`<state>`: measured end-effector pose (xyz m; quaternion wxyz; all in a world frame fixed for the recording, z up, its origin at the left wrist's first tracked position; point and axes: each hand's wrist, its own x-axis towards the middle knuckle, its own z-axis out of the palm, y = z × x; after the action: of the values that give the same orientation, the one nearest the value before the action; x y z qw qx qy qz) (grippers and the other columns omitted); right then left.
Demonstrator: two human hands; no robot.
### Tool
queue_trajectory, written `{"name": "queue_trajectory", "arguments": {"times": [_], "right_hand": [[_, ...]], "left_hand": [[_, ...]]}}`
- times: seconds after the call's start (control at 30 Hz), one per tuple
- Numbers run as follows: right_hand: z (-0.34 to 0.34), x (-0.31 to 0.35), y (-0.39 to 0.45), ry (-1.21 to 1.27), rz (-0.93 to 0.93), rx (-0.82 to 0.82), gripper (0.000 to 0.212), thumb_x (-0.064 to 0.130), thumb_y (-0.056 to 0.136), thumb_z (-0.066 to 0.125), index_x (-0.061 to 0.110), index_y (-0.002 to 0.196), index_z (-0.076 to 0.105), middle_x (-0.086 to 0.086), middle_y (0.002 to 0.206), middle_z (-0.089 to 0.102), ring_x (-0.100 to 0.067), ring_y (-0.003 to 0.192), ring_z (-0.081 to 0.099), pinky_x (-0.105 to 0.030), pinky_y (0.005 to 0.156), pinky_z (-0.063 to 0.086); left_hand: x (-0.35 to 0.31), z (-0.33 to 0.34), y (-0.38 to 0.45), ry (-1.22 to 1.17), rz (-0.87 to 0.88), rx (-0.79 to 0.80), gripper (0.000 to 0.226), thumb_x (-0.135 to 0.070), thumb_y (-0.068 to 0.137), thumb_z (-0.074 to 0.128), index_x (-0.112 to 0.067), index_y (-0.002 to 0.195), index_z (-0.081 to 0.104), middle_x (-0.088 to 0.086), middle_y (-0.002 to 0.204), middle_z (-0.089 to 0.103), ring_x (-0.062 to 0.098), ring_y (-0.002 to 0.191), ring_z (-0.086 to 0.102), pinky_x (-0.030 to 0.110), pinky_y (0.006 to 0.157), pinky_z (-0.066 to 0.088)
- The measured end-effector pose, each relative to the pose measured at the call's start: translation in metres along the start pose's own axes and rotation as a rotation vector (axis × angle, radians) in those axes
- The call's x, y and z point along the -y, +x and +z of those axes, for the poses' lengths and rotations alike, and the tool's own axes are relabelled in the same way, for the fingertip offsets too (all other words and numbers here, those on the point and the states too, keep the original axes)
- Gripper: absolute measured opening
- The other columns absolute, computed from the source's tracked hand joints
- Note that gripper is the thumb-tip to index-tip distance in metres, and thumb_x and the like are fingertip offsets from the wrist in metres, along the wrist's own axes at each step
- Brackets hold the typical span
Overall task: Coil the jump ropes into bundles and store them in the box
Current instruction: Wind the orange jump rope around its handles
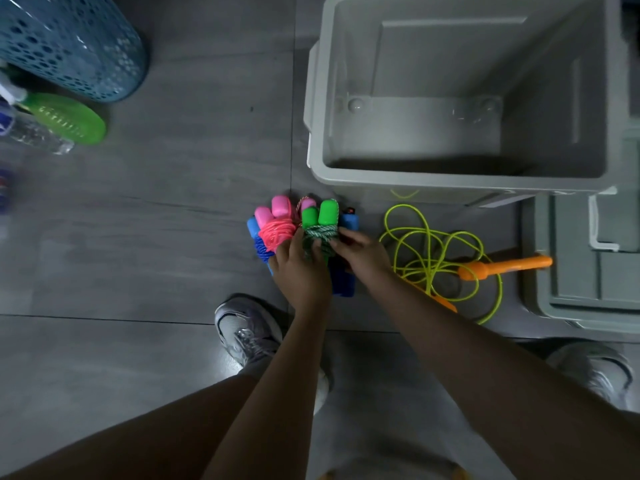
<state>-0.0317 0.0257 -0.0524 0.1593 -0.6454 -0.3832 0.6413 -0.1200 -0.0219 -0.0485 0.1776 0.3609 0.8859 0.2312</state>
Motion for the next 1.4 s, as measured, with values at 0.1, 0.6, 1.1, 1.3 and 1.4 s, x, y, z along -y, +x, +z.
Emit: {"name": "queue_trajectory", "arguments": {"times": [0.1, 0.6, 1.1, 1.3, 1.4], "right_hand": [[-0.007, 0.001, -0.007, -0.004, -0.023, -0.025, 0.036, 0.024, 0.089, 0.062, 0.017, 0.125, 0.061, -0.005, 0.119, 0.065, -0.017, 0.107, 0.061, -0.031, 0.094, 0.050], [-0.127, -0.068, -0.069, -0.806, -0.325, -0.314, 0.047, 0.034, 0.079, 0.043, 0.019, 0.118, 0.065, -0.013, 0.108, 0.065, -0.040, 0.099, 0.060, -0.044, 0.082, 0.048], [-0.153, -0.123, -0.038, -0.427, -0.070, -0.349, 0.026, 0.025, 0.089, 0.060, 0.017, 0.114, 0.062, -0.013, 0.109, 0.060, -0.035, 0.097, 0.059, -0.040, 0.078, 0.048], [-0.167, -0.112, -0.021, -0.255, 0.036, -0.629, 0.038, 0.029, 0.091, 0.058, 0.023, 0.127, 0.049, -0.015, 0.121, 0.043, -0.035, 0.090, 0.056, -0.041, 0.078, 0.048], [-0.177, -0.112, -0.009, -0.295, 0.078, -0.565, 0.038, 0.035, 0.093, 0.054, 0.024, 0.130, 0.051, -0.017, 0.127, 0.039, -0.036, 0.102, 0.052, -0.038, 0.092, 0.044]], "left_hand": [[-0.009, -0.004, -0.008, 0.038, 0.028, 0.032, 0.044, -0.029, 0.088, 0.053, -0.018, 0.130, 0.057, 0.011, 0.131, 0.054, 0.035, 0.120, 0.043, 0.046, 0.100, 0.029], [-0.054, 0.033, -0.088, 0.200, 0.445, 0.471, 0.049, -0.026, 0.078, 0.041, -0.005, 0.116, 0.064, 0.017, 0.116, 0.064, 0.035, 0.098, 0.064, 0.041, 0.080, 0.052], [-0.037, 0.090, -0.083, 0.030, -0.042, 0.653, 0.032, -0.021, 0.089, 0.063, -0.009, 0.118, 0.058, 0.021, 0.122, 0.051, 0.031, 0.107, 0.048, 0.018, 0.074, 0.026], [-0.046, 0.102, -0.092, 0.133, 0.002, 0.488, 0.040, -0.038, 0.084, 0.066, -0.020, 0.119, 0.061, 0.012, 0.135, 0.042, 0.031, 0.127, 0.035, 0.037, 0.099, 0.030], [-0.055, 0.109, -0.094, 0.111, 0.056, 0.511, 0.042, -0.039, 0.084, 0.066, -0.022, 0.121, 0.060, 0.009, 0.139, 0.039, 0.028, 0.132, 0.031, 0.038, 0.103, 0.026]]}}
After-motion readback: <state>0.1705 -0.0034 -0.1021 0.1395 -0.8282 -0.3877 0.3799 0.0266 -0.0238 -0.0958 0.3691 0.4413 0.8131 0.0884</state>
